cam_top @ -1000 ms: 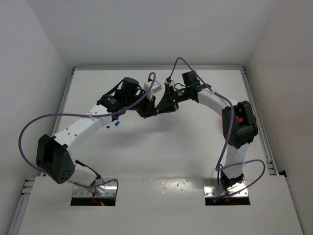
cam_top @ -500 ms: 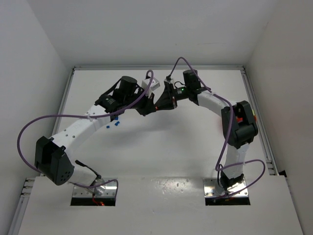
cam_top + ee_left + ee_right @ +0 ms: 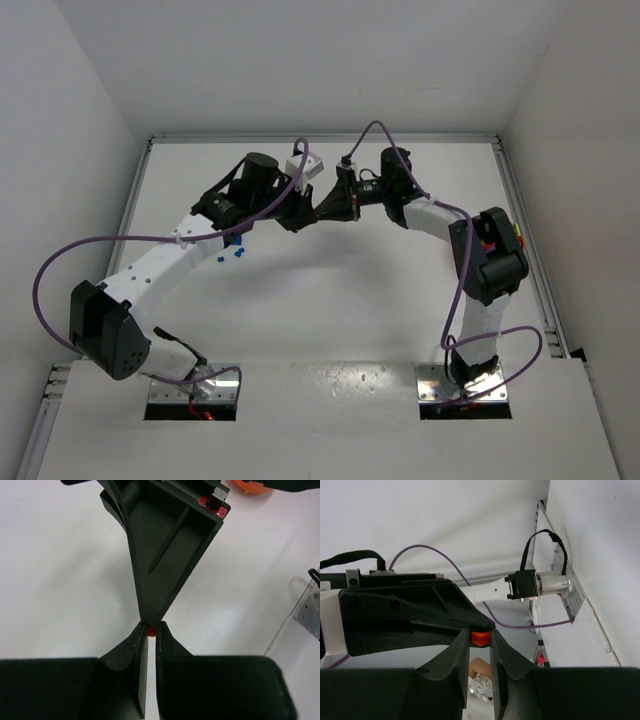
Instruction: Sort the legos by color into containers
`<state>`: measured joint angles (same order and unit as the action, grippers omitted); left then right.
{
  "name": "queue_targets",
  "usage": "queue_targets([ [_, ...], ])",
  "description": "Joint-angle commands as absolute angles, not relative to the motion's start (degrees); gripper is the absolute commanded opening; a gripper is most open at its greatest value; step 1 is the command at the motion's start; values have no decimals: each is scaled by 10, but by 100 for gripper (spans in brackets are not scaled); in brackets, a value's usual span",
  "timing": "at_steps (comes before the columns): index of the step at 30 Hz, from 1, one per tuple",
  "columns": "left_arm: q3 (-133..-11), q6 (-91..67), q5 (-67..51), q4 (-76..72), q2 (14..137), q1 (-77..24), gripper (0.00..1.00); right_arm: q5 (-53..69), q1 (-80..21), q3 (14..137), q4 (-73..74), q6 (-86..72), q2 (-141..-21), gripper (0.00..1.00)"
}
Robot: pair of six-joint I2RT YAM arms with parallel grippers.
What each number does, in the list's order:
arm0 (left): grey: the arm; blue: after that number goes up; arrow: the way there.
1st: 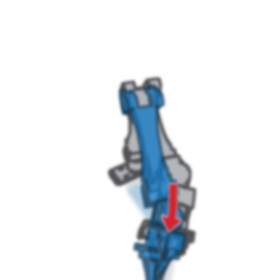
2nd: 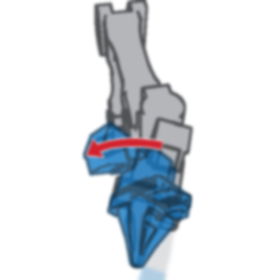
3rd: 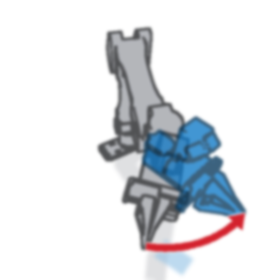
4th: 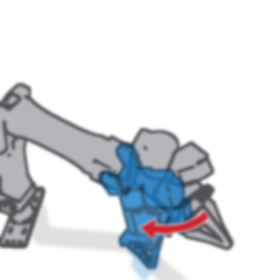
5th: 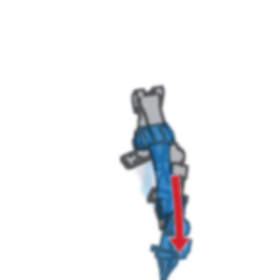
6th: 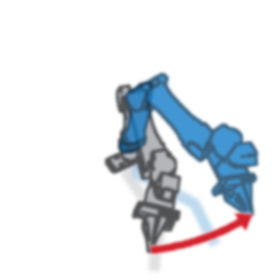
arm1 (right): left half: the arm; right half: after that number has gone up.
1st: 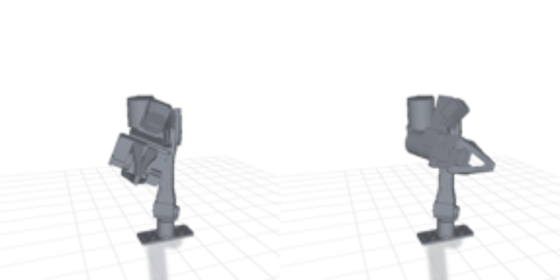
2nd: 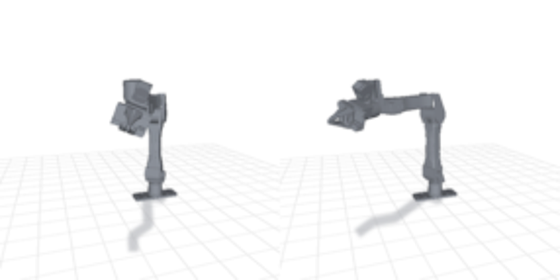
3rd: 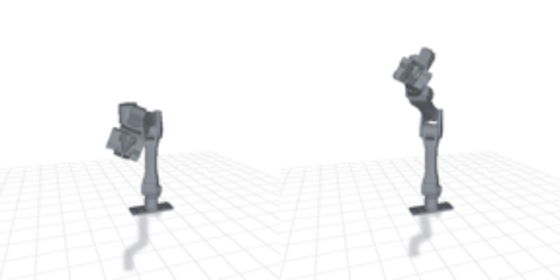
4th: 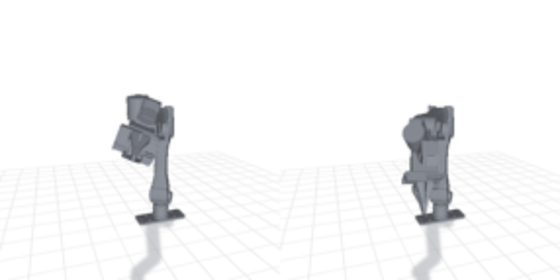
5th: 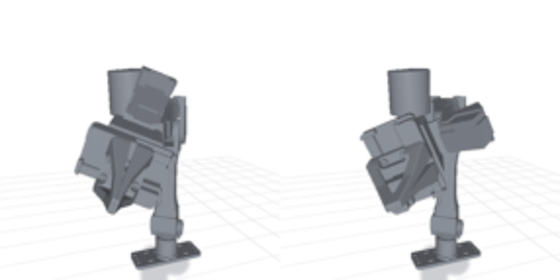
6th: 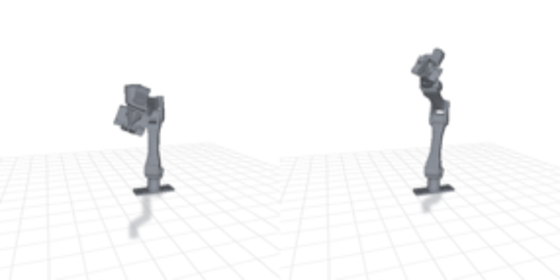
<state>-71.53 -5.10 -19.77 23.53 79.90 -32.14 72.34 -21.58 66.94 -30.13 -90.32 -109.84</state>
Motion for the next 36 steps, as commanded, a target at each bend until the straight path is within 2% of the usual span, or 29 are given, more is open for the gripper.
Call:
queue_targets([
  [1,-737,-61,-152,171,795,-311,0,783,-255,671,-396,-974,-1055,19],
  [5,-737,-61,-147,171,801,-311,1,783,-260,671,-396,-974,-1055,4],
  [7,-737,-61,-142,171,801,-311,6,783,-260,671,-396,-974,-1055,0],
  [8,-737,-61,-142,171,801,-311,14,783,-260,671,-396,-974,-1055,0],
  [10,-737,-61,-142,171,801,-311,23,783,-260,665,-391,-969,-1055,0],
  [11,-737,-61,-142,171,801,-311,31,783,-260,664,-391,-969,-1049,0],
  [13,-737,-61,-142,171,801,-311,38,783,-254,649,-391,-963,-1049,0],
  [15,-730,-61,-152,171,801,-311,52,783,-249,637,-386,-952,-1044,0],
  [16,-725,-55,-152,171,801,-311,52,783,-249,637,-379,-952,-1044,0],
  [17,-725,-55,-159,176,801,-311,60,783,-249,637,-370,-937,-1044,0],
  [18,-720,-55,-159,176,801,-311,64,783,-244,637,-364,-931,-1044,0],
  [24,-697,-45,-171,186,761,-305,82,783,-219,632,-298,-865,-1044,0],
  [25,-697,-45,-171,186,754,-305,94,783,-214,632,-287,-851,-1044,0],
  [26,-689,-39,-171,193,746,-297,100,778,-200,632,-246,-832,-1039,0],
  [30,-676,-47,-135,217,709,-277,100,758,-151,642,-93,-667,-1014,0],
  [36,-681,-23,-161,276,698,-251,100,738,-63,651,59,-550,-990,0],
])
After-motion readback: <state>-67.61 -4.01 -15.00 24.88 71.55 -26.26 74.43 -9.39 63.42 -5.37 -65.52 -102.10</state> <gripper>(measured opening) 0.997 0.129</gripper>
